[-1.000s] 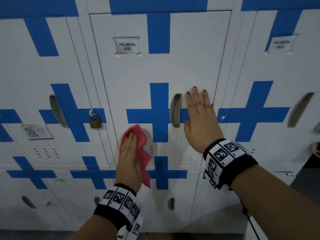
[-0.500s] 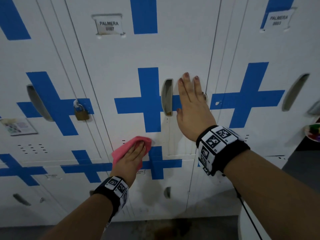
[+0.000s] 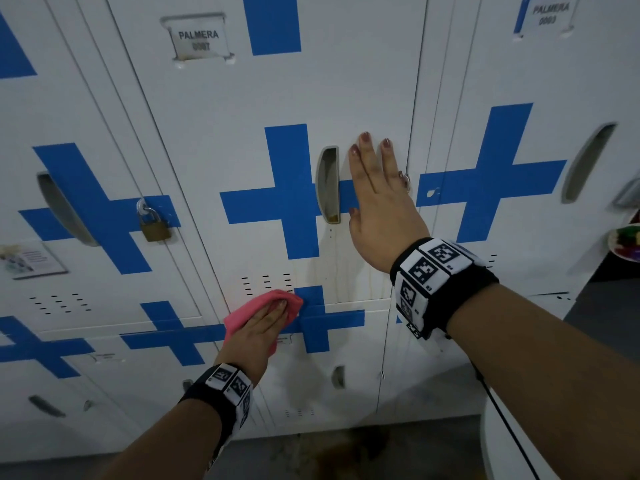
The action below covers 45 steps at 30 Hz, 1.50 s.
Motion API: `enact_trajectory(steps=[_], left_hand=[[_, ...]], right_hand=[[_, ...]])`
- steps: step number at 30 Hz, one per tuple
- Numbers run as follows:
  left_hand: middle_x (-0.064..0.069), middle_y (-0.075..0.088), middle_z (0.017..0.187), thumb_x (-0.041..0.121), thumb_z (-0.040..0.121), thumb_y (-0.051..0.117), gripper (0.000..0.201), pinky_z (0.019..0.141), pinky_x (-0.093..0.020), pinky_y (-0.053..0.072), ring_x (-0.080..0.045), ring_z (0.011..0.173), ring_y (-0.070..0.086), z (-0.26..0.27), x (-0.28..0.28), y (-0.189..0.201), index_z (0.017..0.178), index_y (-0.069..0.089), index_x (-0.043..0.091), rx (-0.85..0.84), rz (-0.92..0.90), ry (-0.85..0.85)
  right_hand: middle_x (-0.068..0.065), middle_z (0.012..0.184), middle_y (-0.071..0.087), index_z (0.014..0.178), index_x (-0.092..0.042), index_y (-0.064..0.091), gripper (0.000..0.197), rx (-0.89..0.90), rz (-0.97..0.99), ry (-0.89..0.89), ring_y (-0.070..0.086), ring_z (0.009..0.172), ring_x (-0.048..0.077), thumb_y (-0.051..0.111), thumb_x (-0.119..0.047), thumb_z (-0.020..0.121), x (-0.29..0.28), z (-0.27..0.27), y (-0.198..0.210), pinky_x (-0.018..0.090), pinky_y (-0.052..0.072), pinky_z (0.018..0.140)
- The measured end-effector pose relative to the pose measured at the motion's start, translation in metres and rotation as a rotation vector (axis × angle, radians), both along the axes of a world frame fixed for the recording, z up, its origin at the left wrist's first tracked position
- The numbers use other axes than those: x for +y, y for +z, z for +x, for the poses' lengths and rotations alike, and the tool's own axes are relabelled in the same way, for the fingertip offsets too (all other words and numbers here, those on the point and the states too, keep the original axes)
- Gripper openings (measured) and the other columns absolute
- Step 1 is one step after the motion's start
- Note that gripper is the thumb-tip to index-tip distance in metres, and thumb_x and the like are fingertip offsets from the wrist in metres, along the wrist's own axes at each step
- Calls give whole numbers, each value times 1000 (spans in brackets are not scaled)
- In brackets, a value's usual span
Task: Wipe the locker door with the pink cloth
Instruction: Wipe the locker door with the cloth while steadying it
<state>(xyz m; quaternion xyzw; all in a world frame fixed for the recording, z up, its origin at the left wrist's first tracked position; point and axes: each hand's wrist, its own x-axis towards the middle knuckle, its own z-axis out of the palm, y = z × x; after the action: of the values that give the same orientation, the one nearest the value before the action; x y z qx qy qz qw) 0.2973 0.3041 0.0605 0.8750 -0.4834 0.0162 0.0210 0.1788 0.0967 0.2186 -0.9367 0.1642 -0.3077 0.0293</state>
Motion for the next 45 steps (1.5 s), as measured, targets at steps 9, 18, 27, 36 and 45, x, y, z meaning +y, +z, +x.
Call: enact_trajectory(steps=[9, 18, 27, 36, 45], left_hand=[[13, -7, 148, 12, 80, 66, 94, 114, -34, 10, -8, 139, -1, -26, -8, 58, 141, -5, 27, 109, -649, 114], [6, -15, 148, 4, 65, 81, 116, 108, -26, -11, -13, 136, -17, 9, -32, 64, 141, -7, 19, -60, -330, -83], [7, -11, 151, -5, 80, 62, 97, 111, -40, 28, -16, 139, 1, 28, -28, 37, 143, -4, 27, -162, -75, -216], [11, -34, 138, -7, 91, 34, 81, 117, -29, 5, -7, 135, -22, 18, -19, 27, 130, -29, 26, -202, 234, -205], [7, -30, 144, -6, 92, 34, 79, 115, -31, -7, -10, 131, -26, 16, -19, 19, 131, -29, 23, -261, 380, -193]], right_hand=[[-3, 155, -24, 150, -16, -9, 80, 17, 5, -2, -24, 142, 21, 44, -14, 90, 0, 0, 0, 44, -3, 113], [-1, 156, -22, 150, -14, -7, 80, 6, -15, -3, -22, 142, 23, 44, -13, 89, -1, 2, -1, 43, -4, 113], [2, 157, -19, 150, -13, -7, 81, -3, -31, -28, -20, 143, 25, 45, -13, 87, 1, 5, -5, 46, 0, 115], [2, 157, -18, 150, -13, -7, 82, -27, -20, -15, -20, 143, 25, 44, -11, 86, 0, 5, -6, 46, -2, 114], [2, 157, -17, 150, -13, -7, 82, -43, -12, -10, -19, 143, 25, 43, -10, 85, 2, 6, -6, 47, -2, 115]])
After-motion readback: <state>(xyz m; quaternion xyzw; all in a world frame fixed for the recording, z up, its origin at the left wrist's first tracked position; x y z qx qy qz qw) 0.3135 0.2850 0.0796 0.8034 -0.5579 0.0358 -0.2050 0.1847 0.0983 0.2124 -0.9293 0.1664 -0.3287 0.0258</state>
